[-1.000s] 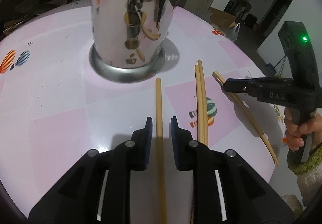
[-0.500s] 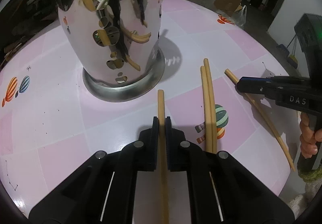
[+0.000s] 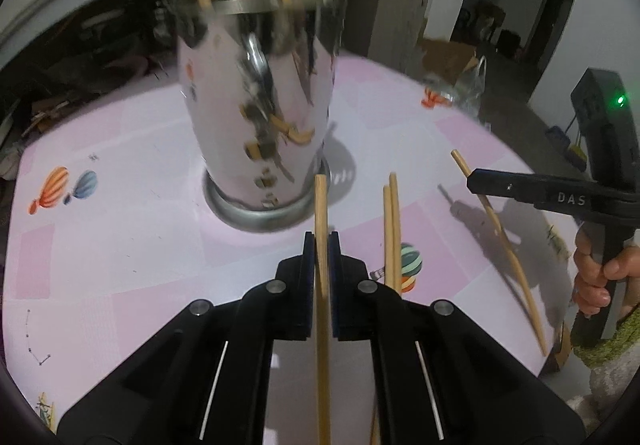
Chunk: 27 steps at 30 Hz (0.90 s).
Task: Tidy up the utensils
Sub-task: 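Lift both held chopsticks upright toward the steel holder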
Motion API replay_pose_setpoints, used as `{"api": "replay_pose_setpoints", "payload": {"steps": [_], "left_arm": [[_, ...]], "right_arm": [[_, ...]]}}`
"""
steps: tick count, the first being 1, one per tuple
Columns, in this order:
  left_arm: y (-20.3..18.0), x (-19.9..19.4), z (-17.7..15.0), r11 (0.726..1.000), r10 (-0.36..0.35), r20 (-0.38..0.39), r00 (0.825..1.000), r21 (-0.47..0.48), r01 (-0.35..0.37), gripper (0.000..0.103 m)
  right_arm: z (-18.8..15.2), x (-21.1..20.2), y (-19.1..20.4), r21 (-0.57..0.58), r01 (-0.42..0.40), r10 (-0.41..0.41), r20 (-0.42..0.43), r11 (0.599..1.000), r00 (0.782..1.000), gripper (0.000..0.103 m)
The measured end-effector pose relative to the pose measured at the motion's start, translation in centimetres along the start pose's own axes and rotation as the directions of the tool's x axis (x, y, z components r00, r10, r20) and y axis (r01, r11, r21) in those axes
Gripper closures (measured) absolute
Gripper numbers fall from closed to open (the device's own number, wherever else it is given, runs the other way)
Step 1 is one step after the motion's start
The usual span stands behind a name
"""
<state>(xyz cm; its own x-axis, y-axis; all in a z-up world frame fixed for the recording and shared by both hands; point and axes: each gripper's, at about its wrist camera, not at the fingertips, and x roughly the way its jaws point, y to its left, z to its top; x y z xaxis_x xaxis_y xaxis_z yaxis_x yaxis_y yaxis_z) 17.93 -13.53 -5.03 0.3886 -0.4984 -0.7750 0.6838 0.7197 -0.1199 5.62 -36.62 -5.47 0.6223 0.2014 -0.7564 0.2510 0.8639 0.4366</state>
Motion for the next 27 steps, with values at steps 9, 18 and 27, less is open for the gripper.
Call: {"api": "replay_pose_setpoints", "payload": {"steps": [9, 18, 27], "left_arm": [[1.0, -5.9, 1.1, 0.999, -0.005, 0.140, 0.990, -0.034, 0.010, 0.098], [1.4, -9.2, 1.8, 0.998, -0.018, 0.240, 0.971, -0.053, 0.032, 0.098], [0.9, -11.2, 2.4, 0.997, -0.047, 0.312, 0.949, -0.047, 0.065, 0.098]], "right_arm": [[1.3, -4.3, 2.2, -0.048, -0.016, 0.021, 0.104, 0.999, 0.994, 0.096], [1.9, -6.7, 3.6, -0.080, -0.016, 0.029, 0.163, 0.997, 0.986, 0.096], [2.2, -8.2, 4.6, -0.107, 0.006, 0.016, 0.202, 0.994, 0.979, 0.096]]}}
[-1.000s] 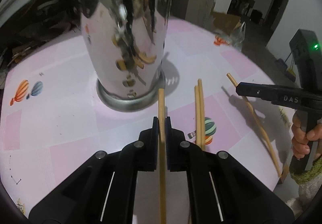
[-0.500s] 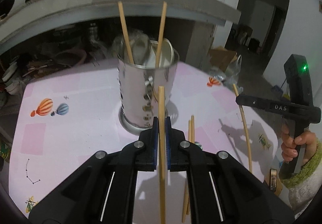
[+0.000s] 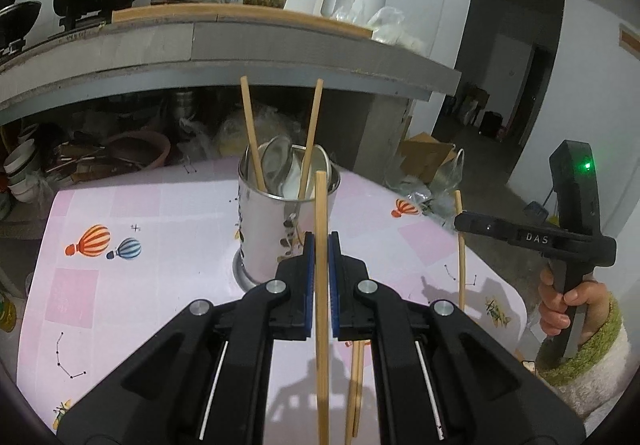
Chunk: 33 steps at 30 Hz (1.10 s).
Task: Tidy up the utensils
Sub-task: 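Lift both held chopsticks upright toward the steel holder, then raise the right tool's chopstick over the holder while the left tool raises its chopstick beside it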
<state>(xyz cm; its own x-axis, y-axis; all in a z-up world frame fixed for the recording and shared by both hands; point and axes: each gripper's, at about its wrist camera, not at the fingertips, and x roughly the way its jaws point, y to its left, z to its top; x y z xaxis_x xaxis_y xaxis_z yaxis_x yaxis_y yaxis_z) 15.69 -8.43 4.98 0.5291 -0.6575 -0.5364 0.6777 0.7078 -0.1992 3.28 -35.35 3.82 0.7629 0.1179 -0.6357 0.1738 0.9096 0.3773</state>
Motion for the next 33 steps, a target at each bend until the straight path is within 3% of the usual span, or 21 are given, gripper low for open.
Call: {"api": "replay_pose_setpoints", "payload": {"steps": [33], "left_arm": [[-0.8, -3.6, 2.4, 0.999, -0.049, 0.129, 0.990, 0.005, 0.049, 0.098]], "right_arm": [[1.7, -3.6, 1.2, -0.042, -0.014, 0.018, 0.090, 0.999, 0.996, 0.096]]}}
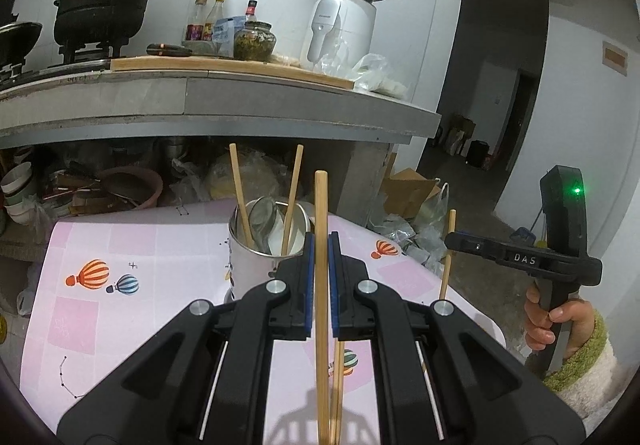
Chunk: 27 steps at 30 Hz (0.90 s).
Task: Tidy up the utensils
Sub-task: 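Raise the right tool's chopstick over the holder while the left tool raises its chopstick beside it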
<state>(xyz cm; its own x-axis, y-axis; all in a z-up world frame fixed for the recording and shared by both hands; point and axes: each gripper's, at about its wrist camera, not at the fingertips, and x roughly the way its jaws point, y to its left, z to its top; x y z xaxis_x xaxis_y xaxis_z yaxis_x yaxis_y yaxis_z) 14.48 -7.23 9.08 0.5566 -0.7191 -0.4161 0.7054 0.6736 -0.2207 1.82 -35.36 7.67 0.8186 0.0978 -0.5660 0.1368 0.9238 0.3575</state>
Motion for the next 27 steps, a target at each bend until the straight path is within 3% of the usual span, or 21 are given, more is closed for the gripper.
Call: {"api": "replay_pose_setpoints", "payload": {"steps": [16, 27], "left_arm": [[-0.4, -1.3, 1.7, 1.000, -0.019, 0.057, 0.998, 0.005, 0.018, 0.098], [0.0, -2.1, 4.9, 0.998, -0.048, 0.164, 0.985, -0.021, 0.052, 0.098]], "right_arm": [[1.6, -0.7, 1.1, -0.028, -0.028, 0.028, 0.025, 0.999, 0.999, 0.096], [5.6, -1.0, 3.5, -0.095, -0.084, 0.090, 0.065, 0.992, 0.994, 0.096]]}}
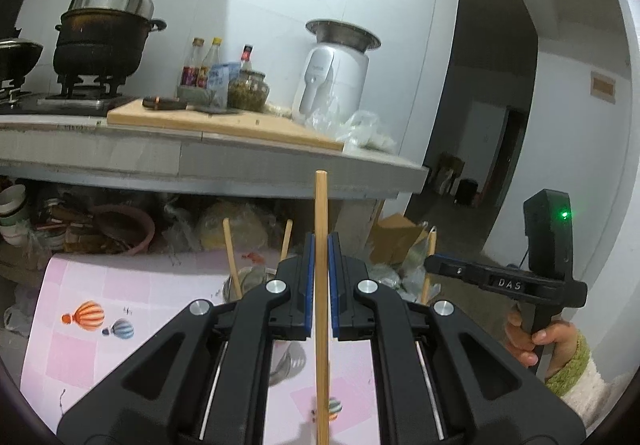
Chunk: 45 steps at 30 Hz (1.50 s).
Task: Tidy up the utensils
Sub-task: 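Raise the right tool's chopstick over the holder while the left tool raises its chopstick beside it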
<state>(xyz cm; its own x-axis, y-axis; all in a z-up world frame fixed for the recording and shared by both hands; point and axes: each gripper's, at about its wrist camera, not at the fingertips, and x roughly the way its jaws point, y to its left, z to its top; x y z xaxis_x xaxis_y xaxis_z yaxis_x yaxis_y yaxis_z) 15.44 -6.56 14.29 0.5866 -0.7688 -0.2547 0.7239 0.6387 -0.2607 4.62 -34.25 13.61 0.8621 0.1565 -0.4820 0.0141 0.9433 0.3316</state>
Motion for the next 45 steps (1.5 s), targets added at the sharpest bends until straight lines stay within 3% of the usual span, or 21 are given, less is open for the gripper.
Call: {"api": "replay_pose_setpoints", "payload": {"steps": [12, 21, 32, 45], "left_arm": [[0.2, 2.0, 4.8, 0.998, -0.065, 0.142, 0.988, 0.006, 0.064, 0.098], [1.8, 4.3, 7.8, 0.997, -0.078, 0.249, 0.965, -0.004, 0.082, 0.098], [4.5, 7.8, 7.0, 0.999, -0.044, 0.283, 0.958, -0.006, 0.048, 0.098], [8.3, 10.2, 4.4, 0.997, -0.033, 0.284, 0.958, -0.061, 0.053, 0.098]], "right_arm": [[5.7, 1.8, 3.3, -0.091, -0.034, 0.038, 0.050, 0.995, 0.998, 0.096], [10.3, 3.7, 4.2, -0.114, -0.071, 0.083, 0.100, 0.991, 0.992, 0.096], [12.6, 8.4, 4.3, -0.105, -0.095, 0.104, 0.089, 0.990, 0.991, 0.096], [12.1, 12.7, 4.3, -0.113, -0.084, 0.092, 0.067, 0.990, 0.993, 0.096]]}}
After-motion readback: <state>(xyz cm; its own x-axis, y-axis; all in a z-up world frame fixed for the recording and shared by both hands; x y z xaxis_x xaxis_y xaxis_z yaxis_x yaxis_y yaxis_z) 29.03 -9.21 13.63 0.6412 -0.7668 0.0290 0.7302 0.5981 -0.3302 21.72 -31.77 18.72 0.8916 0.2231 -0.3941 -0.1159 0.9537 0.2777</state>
